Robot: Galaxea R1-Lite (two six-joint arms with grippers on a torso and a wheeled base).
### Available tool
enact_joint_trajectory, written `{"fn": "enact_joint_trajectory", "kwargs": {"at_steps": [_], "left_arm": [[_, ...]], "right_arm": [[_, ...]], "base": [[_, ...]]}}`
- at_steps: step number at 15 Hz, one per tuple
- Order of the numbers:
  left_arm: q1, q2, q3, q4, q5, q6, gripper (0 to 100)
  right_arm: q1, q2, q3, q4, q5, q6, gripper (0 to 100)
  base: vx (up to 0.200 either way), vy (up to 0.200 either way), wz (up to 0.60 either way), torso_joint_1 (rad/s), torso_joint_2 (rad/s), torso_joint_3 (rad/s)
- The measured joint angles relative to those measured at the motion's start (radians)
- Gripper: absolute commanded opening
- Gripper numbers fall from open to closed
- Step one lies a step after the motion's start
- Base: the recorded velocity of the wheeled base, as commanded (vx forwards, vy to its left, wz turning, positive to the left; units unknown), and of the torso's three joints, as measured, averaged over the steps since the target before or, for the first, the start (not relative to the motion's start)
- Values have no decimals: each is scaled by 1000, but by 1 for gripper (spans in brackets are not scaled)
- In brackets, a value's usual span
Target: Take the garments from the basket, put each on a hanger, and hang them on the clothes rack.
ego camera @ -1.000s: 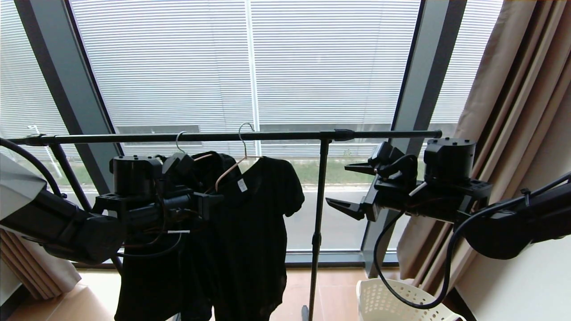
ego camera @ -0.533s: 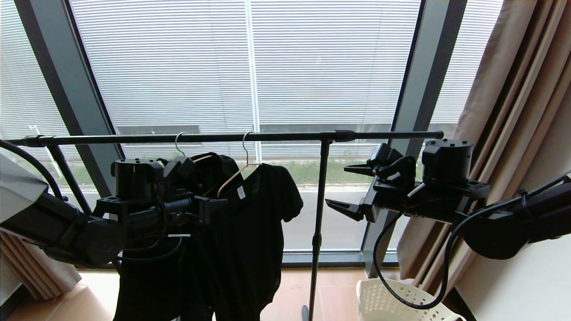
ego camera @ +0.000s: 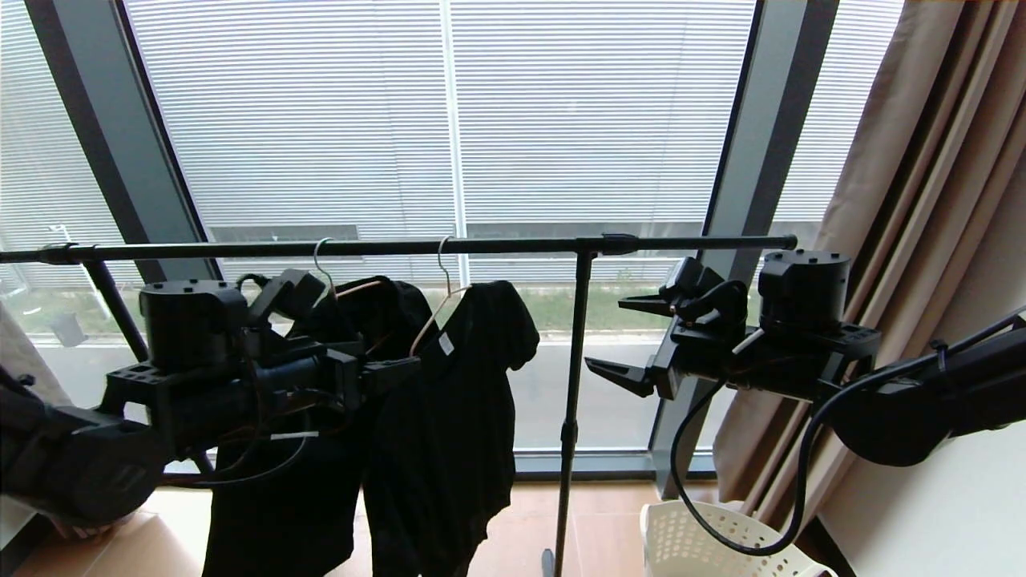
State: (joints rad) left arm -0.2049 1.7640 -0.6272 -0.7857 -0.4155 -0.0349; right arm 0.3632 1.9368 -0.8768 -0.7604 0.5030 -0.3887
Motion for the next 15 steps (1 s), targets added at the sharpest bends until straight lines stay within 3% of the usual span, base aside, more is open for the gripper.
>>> {"fn": "enact_joint_trajectory", "kwargs": {"at_steps": [4,8,11,15], "left_arm": [[-9,-282,170,1,12,8,100],[-10,-631,451,29,103,8,100],[-7,-884,561,216,156,8,100],[-5,-1246,586,586,179,3,100]], "right_arm": [[0,-16,11,-1,2,-13,100],[0,-50,39,-2,3,-19,100],[-1,-91,101,-6,-5,-20,100],[-31,-226,361,-110,-120,-14,100]], "base": [[0,0,0,0,0,0],[0,0,0,0,0,0],[0,0,0,0,0,0],[0,0,0,0,0,0]]}}
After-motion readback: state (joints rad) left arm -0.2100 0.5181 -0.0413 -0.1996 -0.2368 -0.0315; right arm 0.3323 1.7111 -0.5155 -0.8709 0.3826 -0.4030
